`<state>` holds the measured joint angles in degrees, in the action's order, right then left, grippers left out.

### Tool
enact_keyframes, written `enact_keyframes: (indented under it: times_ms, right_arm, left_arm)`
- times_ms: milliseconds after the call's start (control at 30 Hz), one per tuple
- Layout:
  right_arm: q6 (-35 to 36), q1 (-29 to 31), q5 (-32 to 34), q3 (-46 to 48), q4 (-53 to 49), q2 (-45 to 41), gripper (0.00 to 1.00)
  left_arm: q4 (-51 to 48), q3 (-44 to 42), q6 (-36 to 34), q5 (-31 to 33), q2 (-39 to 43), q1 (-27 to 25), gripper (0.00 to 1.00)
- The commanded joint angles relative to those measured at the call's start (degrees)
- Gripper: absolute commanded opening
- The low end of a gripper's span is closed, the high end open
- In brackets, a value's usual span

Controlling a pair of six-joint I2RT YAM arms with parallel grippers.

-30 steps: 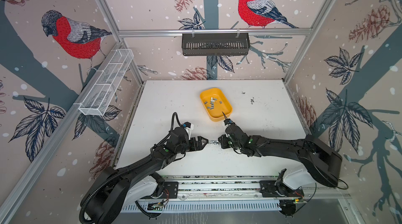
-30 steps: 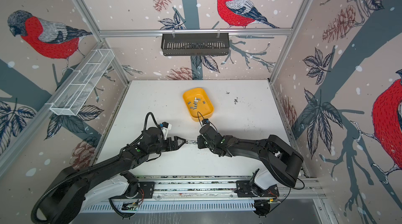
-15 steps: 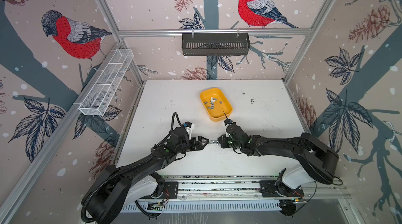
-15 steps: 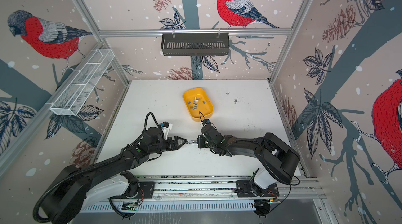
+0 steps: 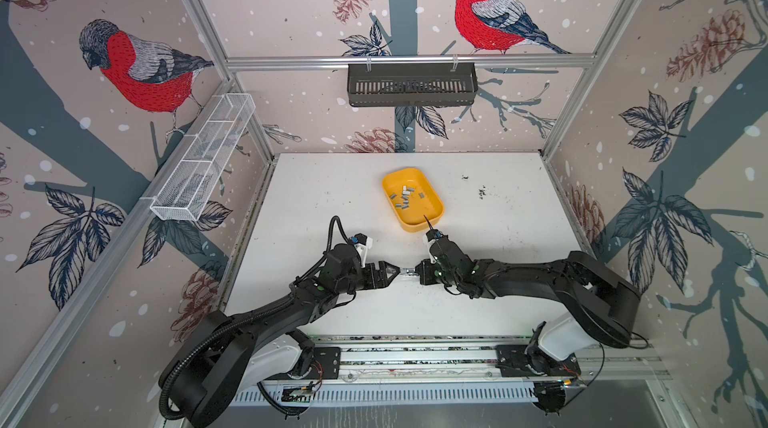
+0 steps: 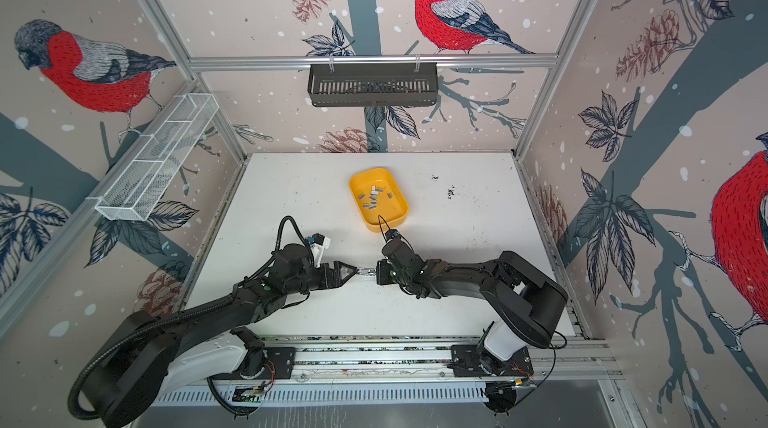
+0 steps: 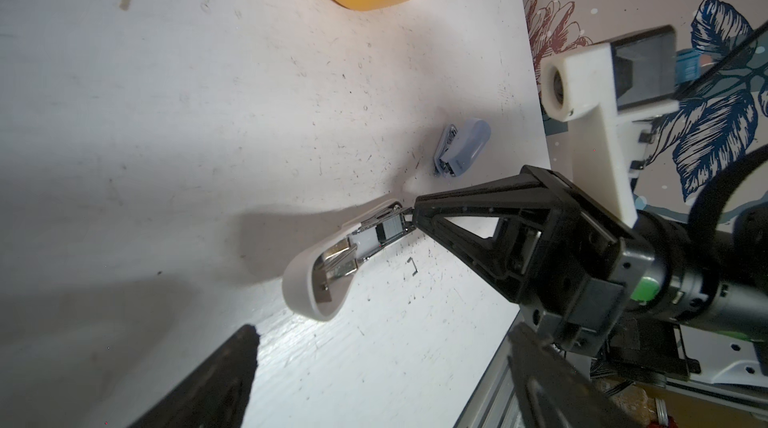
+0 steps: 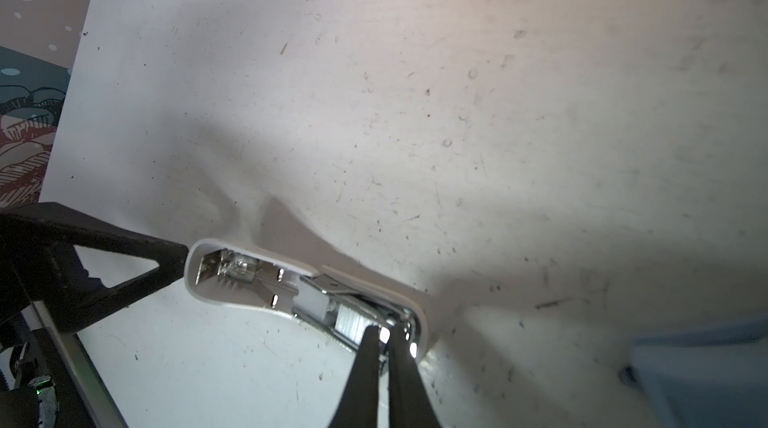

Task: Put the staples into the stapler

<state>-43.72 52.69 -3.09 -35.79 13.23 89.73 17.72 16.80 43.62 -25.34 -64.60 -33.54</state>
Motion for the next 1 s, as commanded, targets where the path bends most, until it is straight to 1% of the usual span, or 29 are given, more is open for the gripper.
enact_keyframes:
  times_ms: [0, 167, 400, 567, 667, 700, 833, 967]
  right_arm:
    - [-0.24, 0.18, 0.70, -0.51, 0.92, 0.50, 0.09]
    - [-0.14, 0.35, 1.28, -0.67, 0.57, 0.79, 0.07]
    - [0.70, 1.54, 4.43, -2.73, -2.96, 1.72, 0.05]
    - [0.91, 2.37, 6.30, -3.73, -4.41, 2.24, 0.05]
    - [1.10, 2.86, 7.37, -4.20, -5.10, 2.55, 0.05]
    - [1.17, 3.01, 7.55, -4.22, -5.15, 2.55, 0.05]
    - [1.23, 3.37, 8.20, -4.50, -5.32, 2.73, 0.05]
    - [1.36, 3.69, 8.54, -4.81, -5.59, 2.90, 0.04]
  left_arm:
    - [3.16, 0.28, 0.51, -0.96, -0.31, 0.06, 0.92]
    - [3.86, 0.69, 0.49, -2.01, -0.85, 0.05, 0.90]
    - [3.97, 1.35, 0.86, -4.17, -1.76, -0.21, 0.88]
    - [1.16, 1.67, 0.50, -4.27, -1.49, -0.40, 0.86]
    - [-2.70, 2.27, -0.19, -3.35, -1.32, -0.47, 0.85]
    - [-3.30, 2.24, 0.08, -3.52, -1.40, -0.43, 0.84]
    - [-5.46, 3.13, 1.43, -4.38, -3.00, -0.53, 0.73]
    - [-9.17, 4.36, 2.99, -1.10, -3.43, -0.51, 0.67]
